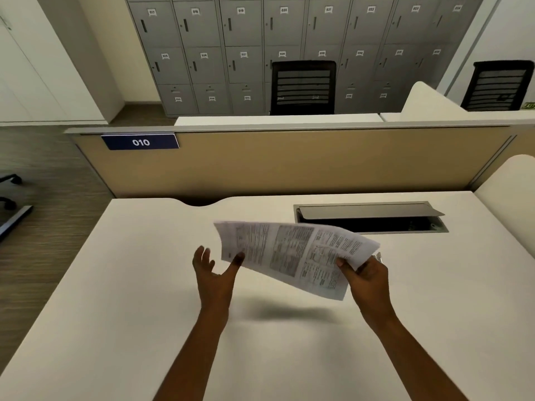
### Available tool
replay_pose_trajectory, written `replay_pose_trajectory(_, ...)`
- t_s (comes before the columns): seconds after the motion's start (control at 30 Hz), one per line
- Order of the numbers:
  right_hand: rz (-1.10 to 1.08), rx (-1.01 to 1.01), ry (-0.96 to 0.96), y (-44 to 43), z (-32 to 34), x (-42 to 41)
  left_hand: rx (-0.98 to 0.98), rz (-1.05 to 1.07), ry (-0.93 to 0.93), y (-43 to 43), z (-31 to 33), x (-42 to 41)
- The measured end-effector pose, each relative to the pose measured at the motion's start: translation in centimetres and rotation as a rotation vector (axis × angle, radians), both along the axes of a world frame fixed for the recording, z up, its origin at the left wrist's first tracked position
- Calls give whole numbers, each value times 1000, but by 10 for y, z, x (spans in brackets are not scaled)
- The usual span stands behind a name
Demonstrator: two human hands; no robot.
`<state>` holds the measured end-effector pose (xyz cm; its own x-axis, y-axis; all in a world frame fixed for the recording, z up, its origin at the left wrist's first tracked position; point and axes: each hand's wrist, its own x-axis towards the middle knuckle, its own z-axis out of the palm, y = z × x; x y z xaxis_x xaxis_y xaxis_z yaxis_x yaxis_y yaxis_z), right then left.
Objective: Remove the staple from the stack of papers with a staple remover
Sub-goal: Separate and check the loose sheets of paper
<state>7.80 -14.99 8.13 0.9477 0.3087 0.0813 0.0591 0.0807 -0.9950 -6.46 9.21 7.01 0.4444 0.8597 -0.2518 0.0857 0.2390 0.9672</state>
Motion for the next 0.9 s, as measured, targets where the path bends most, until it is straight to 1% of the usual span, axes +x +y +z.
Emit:
replay_pose_trajectory(0.07, -8, 84, 64, 2, 1, -4, -177, -11, -57, -12, 5, 2)
replay_pose_trajectory(0.13, -1, 171, 165, 5, -3, -9, -339, -95, -188, -27, 4, 5)
replay_pose_trajectory(0.2, 7, 259, 297, 9, -10, -17, -429, -208, -305, -43, 5, 8)
replay_pose_trajectory(0.27, 8, 327, 401, 13, -16, -25, -481, -278, -410, -56, 6, 11)
replay_pose_trajectory(0.37, 21, 400, 509, 17, -25, -37, -449, -315, -494, -65, 14, 15)
replay_pose_trajectory(0.47, 45, 439, 549, 14, -30, -40, -303, -346, -467, -64, 24, 14)
replay_pose_trajectory(0.57, -12, 392, 515, 2, -23, -25, -147, -388, -379, -54, 31, 11)
replay_pose_trajectory(0.67, -46, 249, 355, -11, -8, -3, -10, -395, -282, -40, 35, 7)
replay_pose_trajectory(0.73, 24, 114, 186, -16, 6, 9, 72, -418, -239, -35, 37, 6)
replay_pose_trajectory(0.8, 175, -13, 51, -14, 21, 14, 132, -455, -208, -34, 37, 5)
replay_pose_trajectory(0.83, 239, -51, 14, -12, 26, 15, 150, -472, -197, -34, 37, 5)
replay_pose_trajectory(0.9, 282, -66, -23, -5, 31, 16, 176, -500, -182, -35, 34, 5)
